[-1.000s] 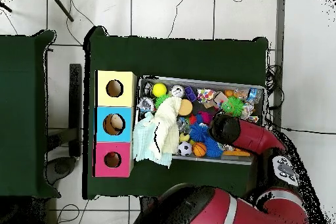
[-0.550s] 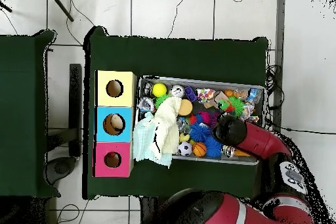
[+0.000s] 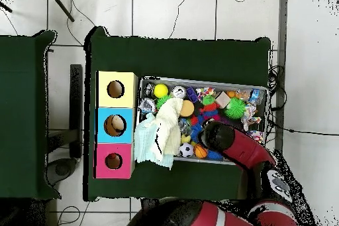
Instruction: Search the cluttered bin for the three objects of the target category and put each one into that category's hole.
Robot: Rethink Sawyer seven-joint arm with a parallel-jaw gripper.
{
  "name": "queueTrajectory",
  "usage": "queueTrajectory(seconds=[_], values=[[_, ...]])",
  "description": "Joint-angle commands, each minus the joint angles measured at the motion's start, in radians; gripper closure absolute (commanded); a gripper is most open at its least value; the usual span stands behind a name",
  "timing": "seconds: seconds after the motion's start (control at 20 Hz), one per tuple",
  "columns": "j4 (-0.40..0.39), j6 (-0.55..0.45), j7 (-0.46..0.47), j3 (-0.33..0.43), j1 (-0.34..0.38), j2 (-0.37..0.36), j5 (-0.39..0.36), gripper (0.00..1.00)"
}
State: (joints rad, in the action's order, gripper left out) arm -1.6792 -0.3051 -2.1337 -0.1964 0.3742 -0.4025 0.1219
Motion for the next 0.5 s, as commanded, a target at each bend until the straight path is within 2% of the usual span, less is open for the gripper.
queueTrajectory(seconds=[0.05,0.3,0.5], values=[[-0.194,0.020,-0.325,0.132,-0.047,0.055,0.148,0.00],[-0.215,0.072,-0.329,0.153,-0.066,0.080,0.238,0.00],[-0.224,0.066,-0.322,0.143,-0.095,0.076,0.290,0.00]])
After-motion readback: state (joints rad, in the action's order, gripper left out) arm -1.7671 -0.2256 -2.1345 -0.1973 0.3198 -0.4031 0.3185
